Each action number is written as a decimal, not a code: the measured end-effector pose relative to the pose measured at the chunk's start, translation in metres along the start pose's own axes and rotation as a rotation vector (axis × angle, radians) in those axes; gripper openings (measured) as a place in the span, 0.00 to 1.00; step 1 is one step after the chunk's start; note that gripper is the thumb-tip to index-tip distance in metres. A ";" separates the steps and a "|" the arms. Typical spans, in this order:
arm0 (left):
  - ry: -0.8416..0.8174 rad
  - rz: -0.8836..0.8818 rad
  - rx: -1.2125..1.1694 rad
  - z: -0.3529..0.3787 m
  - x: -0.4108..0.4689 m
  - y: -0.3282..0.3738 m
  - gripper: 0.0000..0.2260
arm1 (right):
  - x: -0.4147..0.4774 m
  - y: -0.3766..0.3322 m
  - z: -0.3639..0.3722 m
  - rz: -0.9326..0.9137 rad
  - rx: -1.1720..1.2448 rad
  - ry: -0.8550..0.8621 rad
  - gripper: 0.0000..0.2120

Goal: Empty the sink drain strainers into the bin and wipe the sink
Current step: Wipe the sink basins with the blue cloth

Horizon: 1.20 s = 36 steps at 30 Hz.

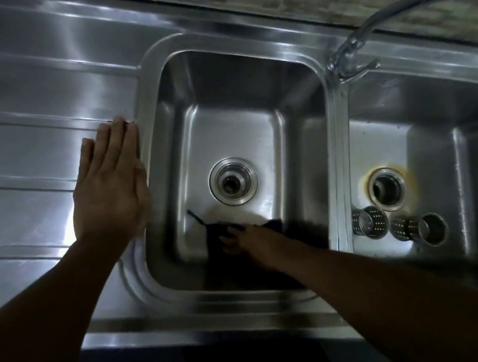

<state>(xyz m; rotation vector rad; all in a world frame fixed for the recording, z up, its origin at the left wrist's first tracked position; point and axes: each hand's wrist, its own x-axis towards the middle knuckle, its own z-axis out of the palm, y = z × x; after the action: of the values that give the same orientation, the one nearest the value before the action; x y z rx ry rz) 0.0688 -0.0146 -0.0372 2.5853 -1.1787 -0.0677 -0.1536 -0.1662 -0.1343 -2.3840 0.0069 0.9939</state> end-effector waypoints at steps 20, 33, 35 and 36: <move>-0.002 0.000 -0.016 0.005 0.001 -0.006 0.25 | 0.105 0.070 -0.134 0.714 -0.065 0.480 0.29; -0.004 0.010 -0.047 0.003 0.000 -0.006 0.25 | 0.061 0.079 -0.140 0.751 -0.336 0.251 0.25; -0.005 0.006 -0.050 0.002 -0.001 -0.006 0.25 | 0.036 0.063 -0.125 0.683 -0.351 0.208 0.21; -0.009 0.002 -0.056 0.002 -0.001 -0.006 0.25 | 0.026 0.050 -0.116 0.642 -0.339 0.158 0.19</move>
<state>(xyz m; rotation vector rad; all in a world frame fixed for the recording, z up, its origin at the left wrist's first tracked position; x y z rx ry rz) 0.0720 -0.0106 -0.0407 2.5384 -1.1653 -0.1106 -0.0693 -0.2599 -0.1093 -2.8393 0.7586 1.1450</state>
